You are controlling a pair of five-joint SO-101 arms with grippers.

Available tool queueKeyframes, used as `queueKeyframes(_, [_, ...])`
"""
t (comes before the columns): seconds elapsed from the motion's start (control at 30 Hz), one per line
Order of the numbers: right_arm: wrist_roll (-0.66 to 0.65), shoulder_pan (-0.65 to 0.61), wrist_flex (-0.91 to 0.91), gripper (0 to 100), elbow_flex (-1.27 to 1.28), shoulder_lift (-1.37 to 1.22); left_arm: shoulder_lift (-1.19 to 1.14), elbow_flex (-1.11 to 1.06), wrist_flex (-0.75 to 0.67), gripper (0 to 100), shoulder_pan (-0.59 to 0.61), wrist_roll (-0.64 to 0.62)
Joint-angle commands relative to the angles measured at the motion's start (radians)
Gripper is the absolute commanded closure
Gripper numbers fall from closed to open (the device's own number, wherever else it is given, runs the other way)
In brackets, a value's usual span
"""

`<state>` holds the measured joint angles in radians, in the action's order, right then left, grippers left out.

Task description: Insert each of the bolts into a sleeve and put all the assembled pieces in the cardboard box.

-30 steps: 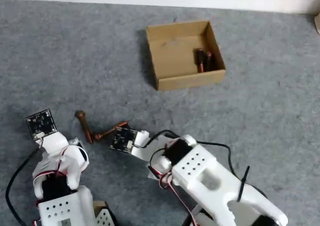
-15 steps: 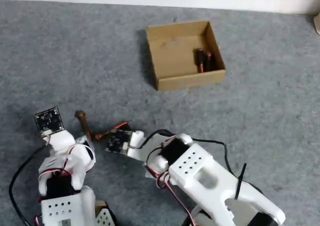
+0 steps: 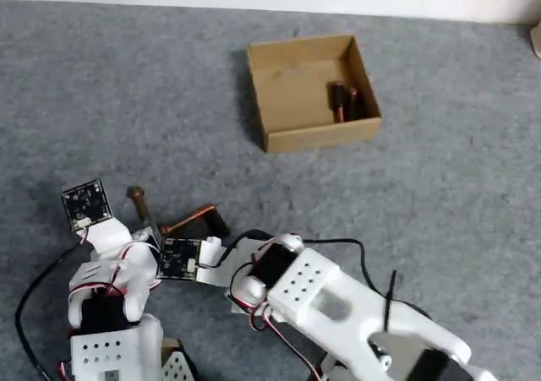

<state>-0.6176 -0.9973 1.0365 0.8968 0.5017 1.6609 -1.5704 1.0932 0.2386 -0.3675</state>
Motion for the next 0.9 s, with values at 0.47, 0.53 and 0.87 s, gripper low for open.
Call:
queueKeyframes(0.47, [0.009,-0.002,-0.021,67.8,-0.159,-0.133,-0.002,-0.045,-0.123,88,-0.015,-0.002])
queueKeyframes(0.53, [-0.018,0.028,0.001,67.8,-0.176,-0.133,-0.002,-0.045,-0.123,88,-0.012,-0.002])
queueKeyframes(0.87, [-0.077,0.173,-0.001,67.8,-0.217,-0.134,-0.002,-0.025,-0.192,88,0.056,0.025])
